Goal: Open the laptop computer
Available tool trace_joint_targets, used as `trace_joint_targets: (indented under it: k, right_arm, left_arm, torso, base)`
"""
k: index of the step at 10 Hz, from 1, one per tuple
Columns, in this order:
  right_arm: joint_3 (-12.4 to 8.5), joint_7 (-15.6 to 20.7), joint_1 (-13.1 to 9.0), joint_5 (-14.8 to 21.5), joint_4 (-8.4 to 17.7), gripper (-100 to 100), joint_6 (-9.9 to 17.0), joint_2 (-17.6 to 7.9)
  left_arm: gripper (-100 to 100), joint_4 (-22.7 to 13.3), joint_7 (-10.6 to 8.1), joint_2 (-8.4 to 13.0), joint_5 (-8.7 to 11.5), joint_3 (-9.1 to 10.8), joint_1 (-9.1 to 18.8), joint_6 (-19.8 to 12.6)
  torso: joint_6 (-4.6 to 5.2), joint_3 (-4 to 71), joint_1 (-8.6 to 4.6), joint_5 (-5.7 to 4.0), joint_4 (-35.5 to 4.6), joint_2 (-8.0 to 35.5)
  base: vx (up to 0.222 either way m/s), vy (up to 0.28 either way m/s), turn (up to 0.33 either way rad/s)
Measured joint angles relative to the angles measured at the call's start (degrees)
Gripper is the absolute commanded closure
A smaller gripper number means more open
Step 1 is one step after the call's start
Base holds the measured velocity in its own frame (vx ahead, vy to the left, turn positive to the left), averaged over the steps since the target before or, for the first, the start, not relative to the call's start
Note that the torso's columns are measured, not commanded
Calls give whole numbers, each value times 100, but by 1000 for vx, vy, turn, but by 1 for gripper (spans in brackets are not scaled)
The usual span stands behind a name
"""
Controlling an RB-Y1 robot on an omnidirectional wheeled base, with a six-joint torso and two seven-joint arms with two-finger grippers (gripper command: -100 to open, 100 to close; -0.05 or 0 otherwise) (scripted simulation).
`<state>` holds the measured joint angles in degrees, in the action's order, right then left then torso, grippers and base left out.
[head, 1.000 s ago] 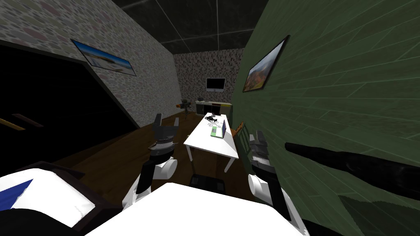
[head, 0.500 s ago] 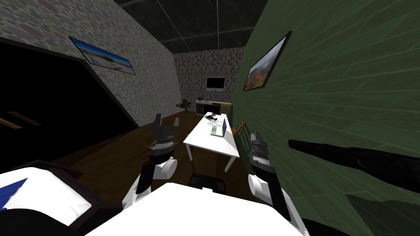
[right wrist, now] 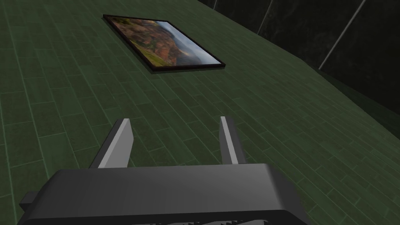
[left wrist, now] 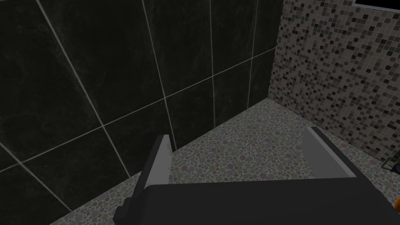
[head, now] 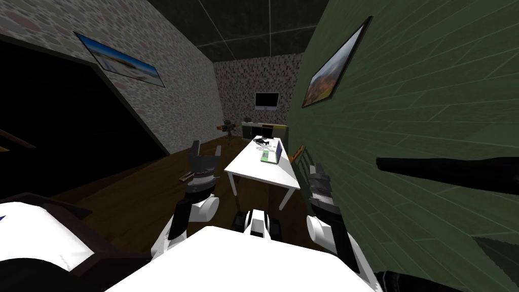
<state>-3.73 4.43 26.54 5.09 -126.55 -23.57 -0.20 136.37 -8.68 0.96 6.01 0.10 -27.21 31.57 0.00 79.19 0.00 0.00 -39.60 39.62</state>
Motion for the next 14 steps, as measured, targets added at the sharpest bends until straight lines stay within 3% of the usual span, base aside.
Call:
trace_joint_targets:
  k: [2,5,7,12,14]
  right_arm:
    - [-42,46,-2,60,65,-100,34,-278]
    - [-163,199,-13,242,256,-100,138,-712]
    - [-310,329,29,395,438,-100,183,-984]
    - [-677,828,2,982,916,-100,588,-1472]
    - [-900,1040,-4,1230,1242,-100,667,-1652]
  left_arm:
    - [0,-3,0,0,0,0,-1,-1]
    - [0,-3,0,-1,0,-1,-1,-1]
    - [0,-3,0,-1,0,-1,-1,-1]
    - [0,-2,0,-1,0,-1,-1,-1]
    - [0,-3,0,-1,0,-1,-1,-1]
  torso:
    - [0,508,5,2,-245,245]
    - [0,539,5,2,-267,264]
    - [0,538,2,1,-269,267]
    - [1,540,1,1,-268,265]
    - [0,537,1,0,-269,268]
  base:
    - [9,31,63]
    - [18,56,89]
    - [19,68,117]
    - [32,86,145]
    - [37,107,164]
